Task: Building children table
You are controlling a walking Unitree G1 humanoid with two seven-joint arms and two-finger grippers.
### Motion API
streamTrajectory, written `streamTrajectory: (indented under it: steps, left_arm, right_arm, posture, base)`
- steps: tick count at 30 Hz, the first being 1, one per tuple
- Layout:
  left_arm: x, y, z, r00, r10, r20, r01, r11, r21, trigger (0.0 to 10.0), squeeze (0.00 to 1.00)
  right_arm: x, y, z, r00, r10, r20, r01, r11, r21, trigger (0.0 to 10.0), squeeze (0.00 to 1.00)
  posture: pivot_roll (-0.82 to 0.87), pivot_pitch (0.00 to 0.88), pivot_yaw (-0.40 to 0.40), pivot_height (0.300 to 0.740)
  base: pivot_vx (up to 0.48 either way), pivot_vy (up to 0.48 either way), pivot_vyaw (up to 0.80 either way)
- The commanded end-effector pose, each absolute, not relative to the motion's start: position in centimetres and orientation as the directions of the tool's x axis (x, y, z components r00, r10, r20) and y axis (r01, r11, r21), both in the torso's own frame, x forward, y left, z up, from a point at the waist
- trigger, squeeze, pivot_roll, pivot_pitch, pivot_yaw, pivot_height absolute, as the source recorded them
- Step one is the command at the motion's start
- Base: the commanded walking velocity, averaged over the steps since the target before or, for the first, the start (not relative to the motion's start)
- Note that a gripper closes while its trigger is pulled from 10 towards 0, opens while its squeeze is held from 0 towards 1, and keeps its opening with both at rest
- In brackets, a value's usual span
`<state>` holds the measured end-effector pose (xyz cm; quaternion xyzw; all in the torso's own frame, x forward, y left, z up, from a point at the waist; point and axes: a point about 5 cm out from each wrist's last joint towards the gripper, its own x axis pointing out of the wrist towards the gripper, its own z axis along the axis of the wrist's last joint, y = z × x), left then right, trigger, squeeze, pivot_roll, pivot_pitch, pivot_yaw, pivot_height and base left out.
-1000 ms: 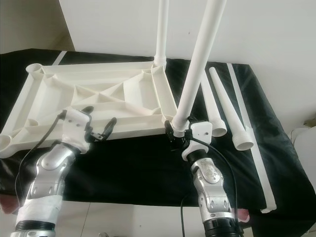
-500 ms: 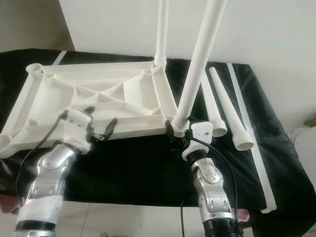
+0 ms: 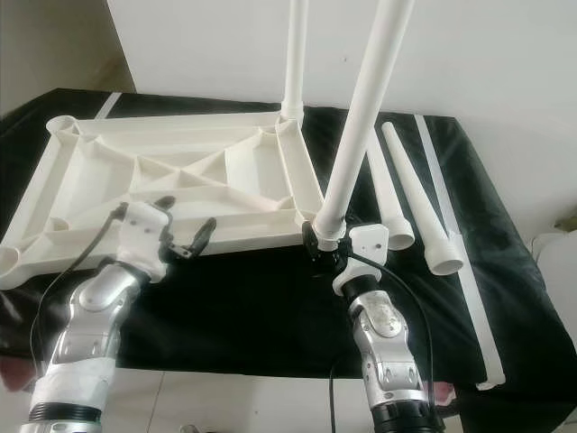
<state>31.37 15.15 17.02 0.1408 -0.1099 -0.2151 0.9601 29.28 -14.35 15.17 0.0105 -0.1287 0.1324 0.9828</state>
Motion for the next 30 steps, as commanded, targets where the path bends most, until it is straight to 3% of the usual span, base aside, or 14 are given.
streamTrajectory:
  steps: [1, 30]
  left_arm:
    - [31.36, 15.73, 16.64, 0.925, -0.344, 0.162, 0.285, 0.909, 0.304, 10.0, 0.0]
    - [31.31, 15.89, 16.8, 0.927, -0.335, 0.167, 0.276, 0.913, 0.3, 10.0, 0.0]
  right_arm:
    - [29.1, -14.41, 14.79, 0.936, 0.256, 0.24, -0.262, 0.965, -0.005, 10.0, 0.0]
    - [29.33, -14.34, 15.01, 0.932, 0.274, 0.238, -0.278, 0.96, -0.018, 10.0, 0.0]
  posture:
    - [-0.03, 0.136, -0.017, 0.74]
    - [-0.03, 0.135, -0.026, 0.74]
  base:
    - [0.0, 0.0, 0.0]
    - [0.0, 0.0, 0.0]
